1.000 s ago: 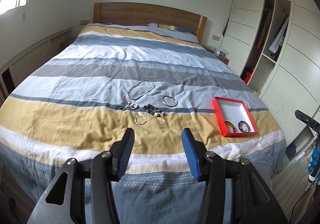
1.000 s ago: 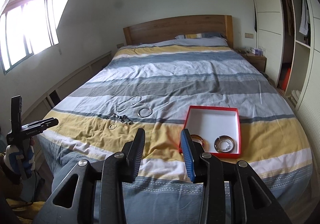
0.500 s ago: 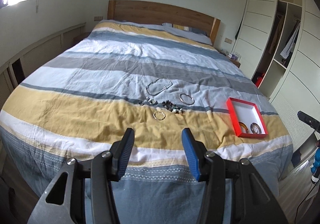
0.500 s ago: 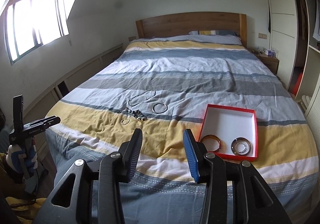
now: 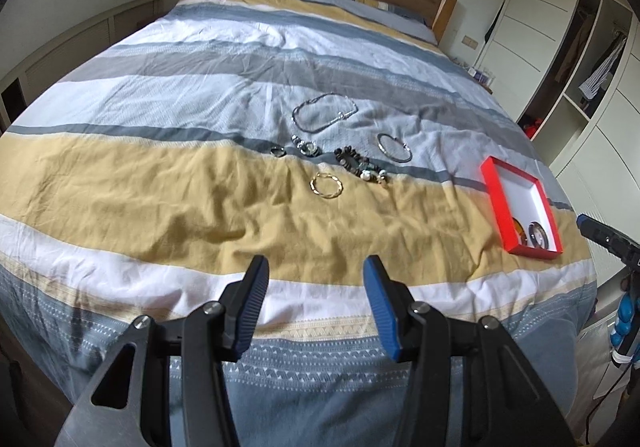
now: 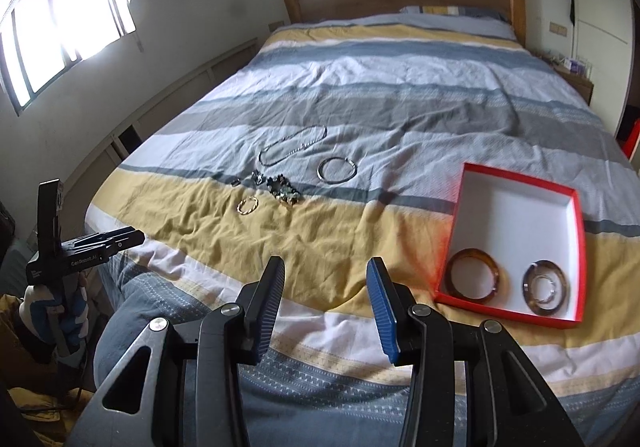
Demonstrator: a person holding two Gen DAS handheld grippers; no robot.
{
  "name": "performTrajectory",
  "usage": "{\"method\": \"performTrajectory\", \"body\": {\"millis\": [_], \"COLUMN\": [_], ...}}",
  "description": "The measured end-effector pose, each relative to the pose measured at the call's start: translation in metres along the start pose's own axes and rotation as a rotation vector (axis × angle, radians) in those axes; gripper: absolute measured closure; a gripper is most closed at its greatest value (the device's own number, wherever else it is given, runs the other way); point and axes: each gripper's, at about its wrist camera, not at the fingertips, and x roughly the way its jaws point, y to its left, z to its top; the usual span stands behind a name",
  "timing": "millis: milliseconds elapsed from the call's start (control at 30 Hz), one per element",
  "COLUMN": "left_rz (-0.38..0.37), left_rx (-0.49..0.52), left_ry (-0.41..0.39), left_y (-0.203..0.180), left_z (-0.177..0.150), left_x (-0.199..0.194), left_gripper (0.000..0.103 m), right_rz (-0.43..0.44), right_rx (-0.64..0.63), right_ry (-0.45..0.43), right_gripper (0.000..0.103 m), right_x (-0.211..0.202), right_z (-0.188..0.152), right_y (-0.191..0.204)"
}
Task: Organize jewelry
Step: 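Withdraw both tools from the box back toward the remaining jewelry, then move the left tool toward a twisted silver hoop while the right approaches the beaded bracelet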
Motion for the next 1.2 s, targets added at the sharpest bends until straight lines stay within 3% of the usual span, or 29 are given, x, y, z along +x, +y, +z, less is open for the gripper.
{"method": "performTrajectory", "body": {"millis": [500,867,1200], "left_rz": [0.028,0.050,-0.037], "left_rx": [-0.019,-0.030,-0.040], "left_ry": [0.077,0.095,0.114], "left_y": [0.024,0.042,0.035], "left_z": [0.028,0.053,0.059], "left_x": [0.079,0.121,0.145], "left_gripper": [0.056,0.056,0.056], "right_rz": [0.092,0.134,0.156], "right_rx": [-0.028,-0.058,-0.063], "right_ry": [0.138,0.191,0.219], "right_gripper": [0.061,0.057,0.057], "right_x": [0.121,0.181,0.216], "right_z": [0.028,0.047,0.054], "right_y": [0.001,0.009,0.010]}}
